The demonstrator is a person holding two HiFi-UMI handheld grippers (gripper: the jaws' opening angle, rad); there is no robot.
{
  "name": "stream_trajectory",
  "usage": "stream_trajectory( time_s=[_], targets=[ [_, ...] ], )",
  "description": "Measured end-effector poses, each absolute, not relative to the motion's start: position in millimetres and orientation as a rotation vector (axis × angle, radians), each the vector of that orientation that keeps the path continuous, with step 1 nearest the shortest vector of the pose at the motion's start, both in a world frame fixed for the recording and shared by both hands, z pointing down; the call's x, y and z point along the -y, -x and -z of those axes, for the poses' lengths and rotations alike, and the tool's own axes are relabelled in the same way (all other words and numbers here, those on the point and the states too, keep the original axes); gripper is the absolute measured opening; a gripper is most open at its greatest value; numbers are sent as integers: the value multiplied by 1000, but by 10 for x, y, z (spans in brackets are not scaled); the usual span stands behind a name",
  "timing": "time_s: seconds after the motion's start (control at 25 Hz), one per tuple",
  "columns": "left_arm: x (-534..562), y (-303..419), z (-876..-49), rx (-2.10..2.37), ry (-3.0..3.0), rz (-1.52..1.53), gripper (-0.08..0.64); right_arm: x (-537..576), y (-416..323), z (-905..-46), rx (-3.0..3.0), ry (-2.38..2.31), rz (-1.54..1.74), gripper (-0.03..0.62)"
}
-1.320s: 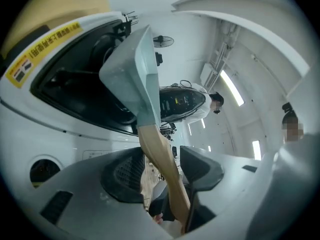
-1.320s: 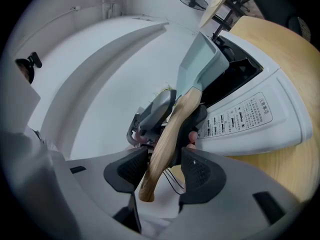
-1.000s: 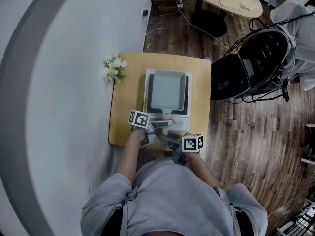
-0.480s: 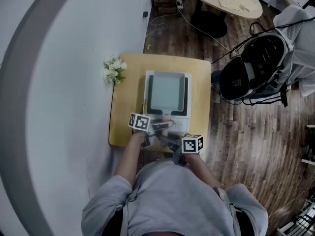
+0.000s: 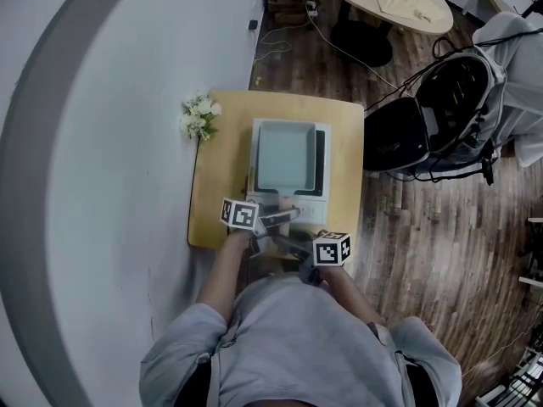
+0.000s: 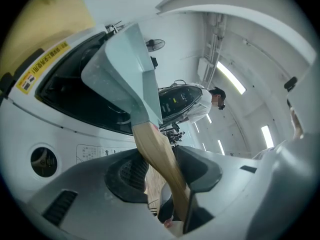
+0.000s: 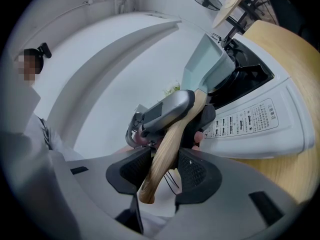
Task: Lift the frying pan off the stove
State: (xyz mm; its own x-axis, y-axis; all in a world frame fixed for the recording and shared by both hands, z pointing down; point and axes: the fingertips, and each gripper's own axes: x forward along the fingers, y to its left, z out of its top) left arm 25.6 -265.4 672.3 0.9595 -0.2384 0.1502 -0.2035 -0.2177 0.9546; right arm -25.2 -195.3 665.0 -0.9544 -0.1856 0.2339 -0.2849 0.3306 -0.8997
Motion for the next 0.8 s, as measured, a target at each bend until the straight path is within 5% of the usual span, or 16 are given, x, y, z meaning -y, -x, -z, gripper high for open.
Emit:
stream_trajectory(
  time_s=[0.8],
  targets=[
    [2245, -253, -6351, 365, -1966, 40, 173, 1531, 238, -6367, 2616, -400, -1533, 153]
  ],
)
